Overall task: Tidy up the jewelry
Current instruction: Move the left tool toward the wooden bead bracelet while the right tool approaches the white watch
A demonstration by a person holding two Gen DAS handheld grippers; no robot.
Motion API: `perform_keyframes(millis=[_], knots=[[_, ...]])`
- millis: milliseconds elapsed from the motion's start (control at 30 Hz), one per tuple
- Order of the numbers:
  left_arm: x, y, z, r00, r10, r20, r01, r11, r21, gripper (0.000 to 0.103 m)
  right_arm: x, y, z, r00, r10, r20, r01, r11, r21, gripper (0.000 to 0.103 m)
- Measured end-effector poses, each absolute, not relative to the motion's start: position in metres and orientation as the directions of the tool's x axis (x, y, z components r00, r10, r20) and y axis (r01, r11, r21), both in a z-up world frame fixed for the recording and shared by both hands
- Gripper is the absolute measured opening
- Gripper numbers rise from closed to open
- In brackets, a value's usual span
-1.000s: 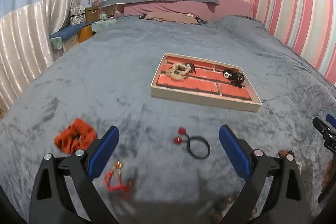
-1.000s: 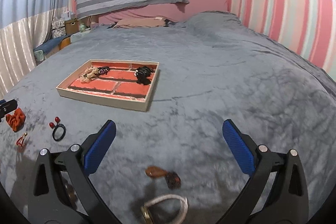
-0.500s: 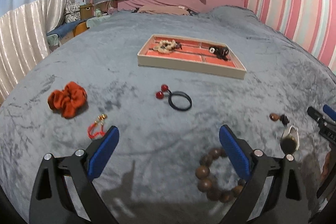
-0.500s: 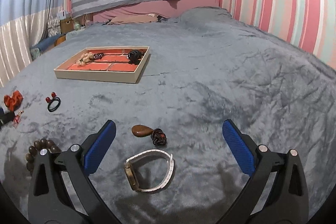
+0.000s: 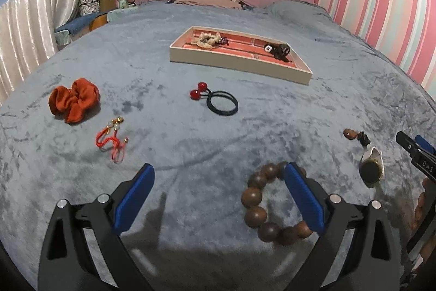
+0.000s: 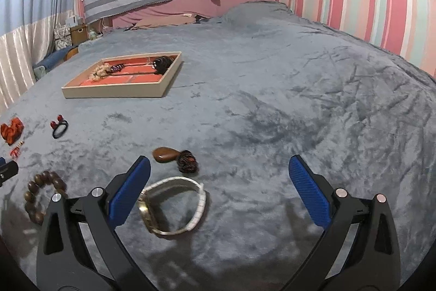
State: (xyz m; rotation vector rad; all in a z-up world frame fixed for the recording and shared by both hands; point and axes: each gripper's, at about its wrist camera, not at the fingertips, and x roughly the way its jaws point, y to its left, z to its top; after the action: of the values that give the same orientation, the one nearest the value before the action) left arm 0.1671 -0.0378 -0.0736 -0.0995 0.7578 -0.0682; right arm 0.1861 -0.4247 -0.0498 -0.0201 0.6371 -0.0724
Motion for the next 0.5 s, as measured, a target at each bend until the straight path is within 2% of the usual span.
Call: perform_keyframes(millis=[400, 500], knots=[[0.166, -0.049, -0.087, 0.708, -0.119, -0.697, 0.061, 0.992, -0.108, 0.094, 0.188, -0.453, -0.074, 0.741, -0.043, -0.670, 0.079, 0.997, 0.023, 0.098], [0.167, -0.055, -0.091, 0.702, -0.126, -0.701, 0.084, 0.992, -0.094, 0.093, 0.192, -0.454, -0.078, 0.727, -0.039, -0.685, 0.080, 0.996, 0.028, 0.093]])
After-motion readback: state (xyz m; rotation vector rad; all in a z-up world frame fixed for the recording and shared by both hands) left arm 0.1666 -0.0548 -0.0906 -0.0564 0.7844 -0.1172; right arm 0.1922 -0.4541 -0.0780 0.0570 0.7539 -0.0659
